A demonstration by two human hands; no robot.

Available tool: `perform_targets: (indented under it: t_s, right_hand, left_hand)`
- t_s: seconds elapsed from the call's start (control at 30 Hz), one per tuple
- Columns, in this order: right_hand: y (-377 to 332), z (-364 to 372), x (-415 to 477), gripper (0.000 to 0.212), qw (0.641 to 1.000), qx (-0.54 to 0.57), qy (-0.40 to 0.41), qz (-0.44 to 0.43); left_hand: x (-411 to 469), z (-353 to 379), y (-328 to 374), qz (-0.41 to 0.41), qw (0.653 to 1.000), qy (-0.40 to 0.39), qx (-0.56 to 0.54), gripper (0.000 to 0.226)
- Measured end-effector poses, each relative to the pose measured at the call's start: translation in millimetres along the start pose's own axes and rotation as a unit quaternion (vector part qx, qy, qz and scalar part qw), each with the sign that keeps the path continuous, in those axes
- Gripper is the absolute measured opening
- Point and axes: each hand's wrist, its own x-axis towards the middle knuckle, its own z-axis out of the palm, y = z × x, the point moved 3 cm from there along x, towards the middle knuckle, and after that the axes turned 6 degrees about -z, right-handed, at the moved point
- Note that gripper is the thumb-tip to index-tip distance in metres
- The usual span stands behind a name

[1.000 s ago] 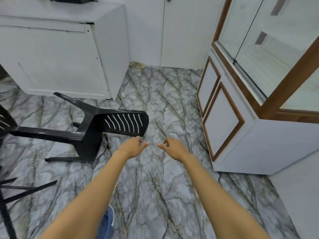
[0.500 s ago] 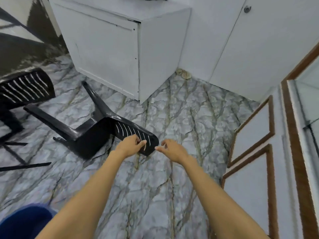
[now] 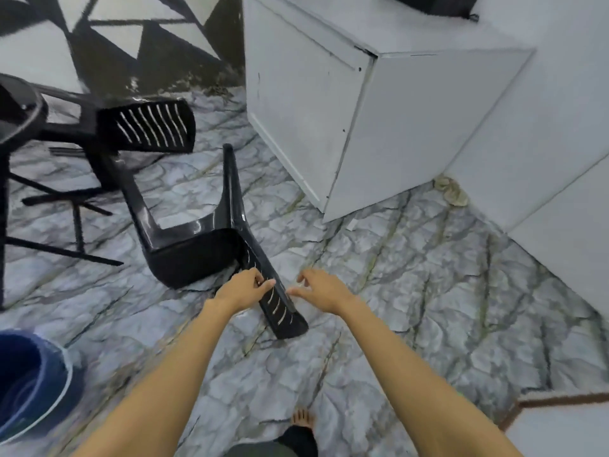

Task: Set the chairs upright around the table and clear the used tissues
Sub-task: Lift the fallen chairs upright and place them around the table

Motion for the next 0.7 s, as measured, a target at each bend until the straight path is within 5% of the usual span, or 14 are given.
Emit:
perform_targets:
  t_s: [0.3,0.7]
  right_hand:
    - [39,-57,114,0.058,0.967,-0.091,-0.125,-0.203]
    - [117,-35,185,0.056,0.802,-0.24,-0.301,-0.456]
  left_hand:
    - [51,8,31,-0.178,0.97,0.093,-0.134,0.05]
    - [68,142,89,-0.408,0.819,0.223,-0.337,0.05]
